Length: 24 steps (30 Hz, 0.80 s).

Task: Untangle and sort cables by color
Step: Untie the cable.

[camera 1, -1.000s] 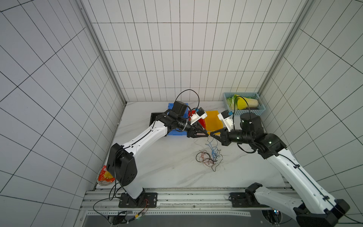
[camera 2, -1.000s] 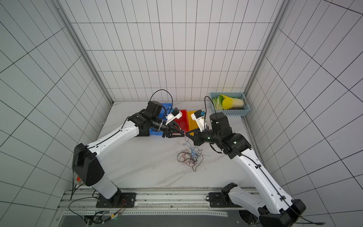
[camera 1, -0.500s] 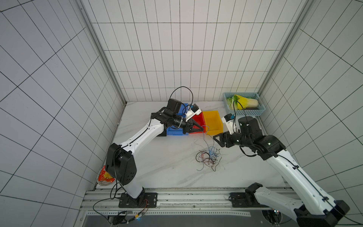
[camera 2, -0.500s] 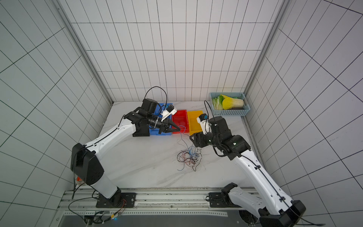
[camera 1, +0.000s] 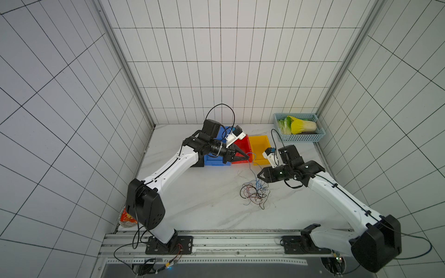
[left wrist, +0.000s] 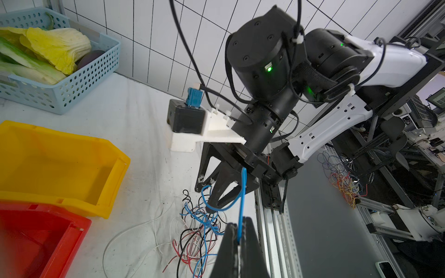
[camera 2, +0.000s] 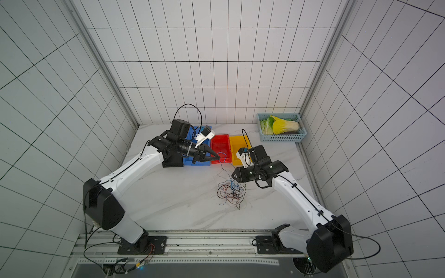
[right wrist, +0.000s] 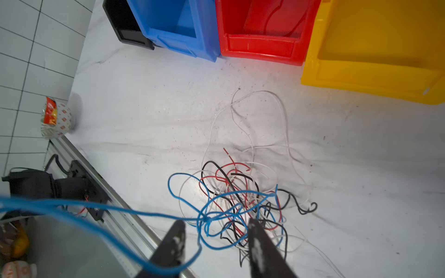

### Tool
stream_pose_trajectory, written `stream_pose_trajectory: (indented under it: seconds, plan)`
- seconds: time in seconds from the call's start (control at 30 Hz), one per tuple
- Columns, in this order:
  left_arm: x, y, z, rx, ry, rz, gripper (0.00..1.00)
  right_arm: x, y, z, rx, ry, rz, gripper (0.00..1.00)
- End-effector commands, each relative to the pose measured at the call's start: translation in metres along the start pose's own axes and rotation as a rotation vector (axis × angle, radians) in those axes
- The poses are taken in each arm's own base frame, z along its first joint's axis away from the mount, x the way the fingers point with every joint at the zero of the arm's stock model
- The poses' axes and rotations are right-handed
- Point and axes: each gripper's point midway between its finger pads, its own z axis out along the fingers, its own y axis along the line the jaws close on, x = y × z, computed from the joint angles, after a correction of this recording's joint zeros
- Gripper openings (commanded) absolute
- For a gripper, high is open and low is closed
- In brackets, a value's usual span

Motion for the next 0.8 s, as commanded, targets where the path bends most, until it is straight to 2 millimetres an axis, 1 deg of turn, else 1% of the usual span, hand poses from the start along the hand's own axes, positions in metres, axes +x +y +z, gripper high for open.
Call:
stream_pose_trajectory:
  seconds: [0.0, 0.03, 0.07, 0.1, 0.2, 0.3, 0.33, 0.4, 0.47, 0.5, 0.57, 0.63, 0.7, 0.77]
  plan:
    - [-0.026, -0.018, -0.020, 0.003, -0.052, 0.036, 0.00, -0.022, -0.012, 0.002, 0.080, -0.094, 0.024, 0.00]
    - [-0.031, -0.019, -0.026, -0.007, -0.060, 0.034, 0.00, -0.027, -0.019, -0.006, 0.136, -0.127, 0.031, 0.00]
    - [-0.035, -0.020, -0.031, -0.018, -0.066, 0.039, 0.00, -0.032, -0.021, -0.017, 0.171, -0.166, 0.031, 0.00]
    - [-0.040, -0.022, -0.038, -0.038, -0.070, 0.051, 0.00, -0.038, -0.024, -0.032, 0.216, -0.216, 0.031, 0.00]
    - [-0.054, -0.021, -0.059, -0.147, -0.072, 0.073, 0.00, -0.054, -0.022, -0.085, 0.300, -0.368, 0.003, 0.00]
    - [-0.069, -0.017, -0.084, -0.254, -0.096, 0.091, 0.00, -0.062, -0.022, -0.139, 0.397, -0.495, -0.016, 0.00]
    - [-0.074, -0.016, -0.092, -0.286, -0.109, 0.088, 0.00, -0.064, -0.019, -0.154, 0.416, -0.527, -0.032, 0.00]
    - [-0.083, -0.015, -0.108, -0.332, -0.135, 0.089, 0.00, -0.068, -0.012, -0.174, 0.418, -0.566, -0.063, 0.00]
    - [-0.091, -0.019, -0.124, -0.364, -0.156, 0.100, 0.00, -0.073, -0.004, -0.184, 0.407, -0.591, -0.089, 0.00]
    - [-0.095, -0.021, -0.132, -0.385, -0.168, 0.105, 0.00, -0.070, -0.004, -0.185, 0.407, -0.574, -0.094, 0.00]
    - [-0.103, -0.028, -0.148, -0.418, -0.189, 0.115, 0.00, -0.072, 0.001, -0.186, 0.393, -0.569, -0.105, 0.00]
    - [-0.107, -0.031, -0.161, -0.449, -0.203, 0.123, 0.00, -0.078, 0.011, -0.187, 0.350, -0.569, -0.127, 0.00]
    - [-0.105, -0.033, -0.165, -0.461, -0.199, 0.130, 0.00, -0.086, 0.023, -0.191, 0.308, -0.577, -0.148, 0.00]
    - [-0.099, -0.030, -0.164, -0.461, -0.188, 0.125, 0.00, -0.097, 0.034, -0.203, 0.288, -0.607, -0.168, 0.00]
